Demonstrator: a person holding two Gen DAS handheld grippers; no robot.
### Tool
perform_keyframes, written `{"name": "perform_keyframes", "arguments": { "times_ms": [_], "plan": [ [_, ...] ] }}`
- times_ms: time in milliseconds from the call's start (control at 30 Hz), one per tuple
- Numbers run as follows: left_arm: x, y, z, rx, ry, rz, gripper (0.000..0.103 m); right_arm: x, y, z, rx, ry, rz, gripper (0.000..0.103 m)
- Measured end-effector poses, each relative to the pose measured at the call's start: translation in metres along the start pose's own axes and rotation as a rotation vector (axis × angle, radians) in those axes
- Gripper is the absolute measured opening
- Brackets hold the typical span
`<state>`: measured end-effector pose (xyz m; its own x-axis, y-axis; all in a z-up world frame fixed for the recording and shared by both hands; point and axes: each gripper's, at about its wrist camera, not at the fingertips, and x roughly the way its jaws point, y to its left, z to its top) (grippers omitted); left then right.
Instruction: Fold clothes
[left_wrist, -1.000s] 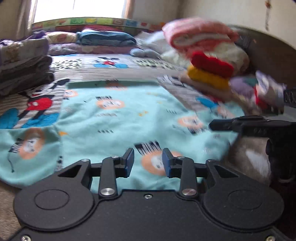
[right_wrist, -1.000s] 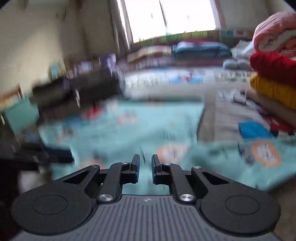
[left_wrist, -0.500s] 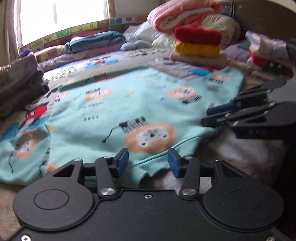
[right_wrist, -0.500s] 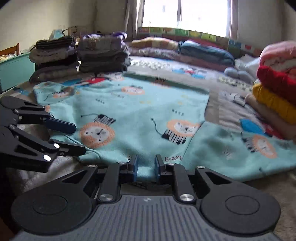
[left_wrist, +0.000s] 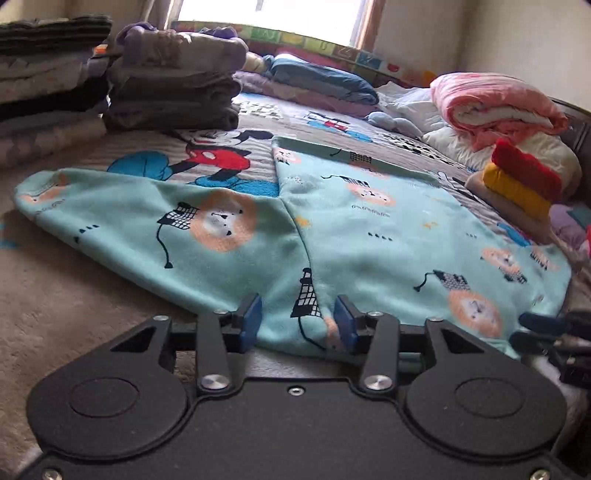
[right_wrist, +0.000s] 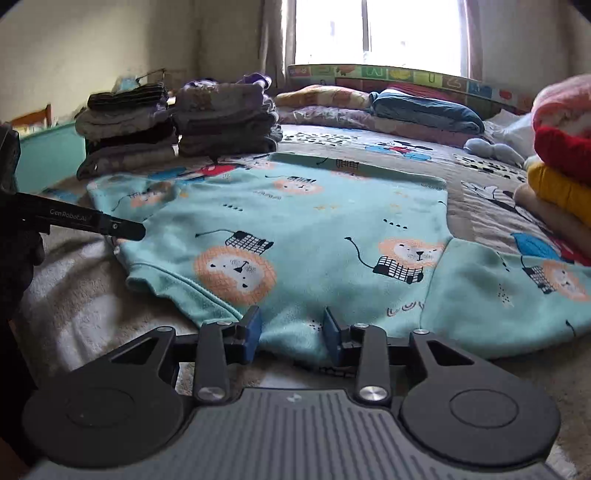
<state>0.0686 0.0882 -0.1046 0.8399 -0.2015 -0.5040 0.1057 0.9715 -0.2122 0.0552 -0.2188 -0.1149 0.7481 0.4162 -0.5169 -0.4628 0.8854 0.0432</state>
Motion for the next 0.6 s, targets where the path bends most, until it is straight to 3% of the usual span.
{"name": "perform_keyframes", "arguments": {
  "times_ms": [167,233,333,433,467,500,533,600],
  "plan": [
    [0.023,0.002,-0.003,0.045,0.085,0.012,0.043,-0.001,0.004,-0.001,-0.007,0.006,-0.008,0.038],
    [0.019,0.005,0.006,0.022,0.070,-0.007,0.038,0.000,0.003,-0.002,-0.005,0.009,-0.004,0.039],
    [0.005,0.037,0.032,-0.143,-0.085,-0.056,0.039,-0.001,-0.001,-0.005,0.014,0.001,0.009,0.039],
    [0.022,0.108,0.039,-0.493,-0.092,-0.067,0.041,-0.001,-0.004,-0.007,0.028,-0.006,0.021,0.039],
    [0.022,0.124,0.039,-0.557,-0.102,-0.050,0.027,-0.001,-0.005,-0.008,0.029,-0.007,0.024,0.039],
    [0.021,0.137,0.039,-0.608,-0.115,-0.028,0.005,-0.001,-0.006,-0.008,0.030,-0.008,0.028,0.039],
    [0.019,0.150,0.039,-0.659,-0.128,-0.005,0.002,-0.001,-0.007,-0.008,0.032,-0.009,0.032,0.039],
    [0.015,0.176,0.038,-0.760,-0.154,0.039,0.008,-0.001,-0.008,-0.009,0.040,-0.012,0.041,0.039]
  ]
}}
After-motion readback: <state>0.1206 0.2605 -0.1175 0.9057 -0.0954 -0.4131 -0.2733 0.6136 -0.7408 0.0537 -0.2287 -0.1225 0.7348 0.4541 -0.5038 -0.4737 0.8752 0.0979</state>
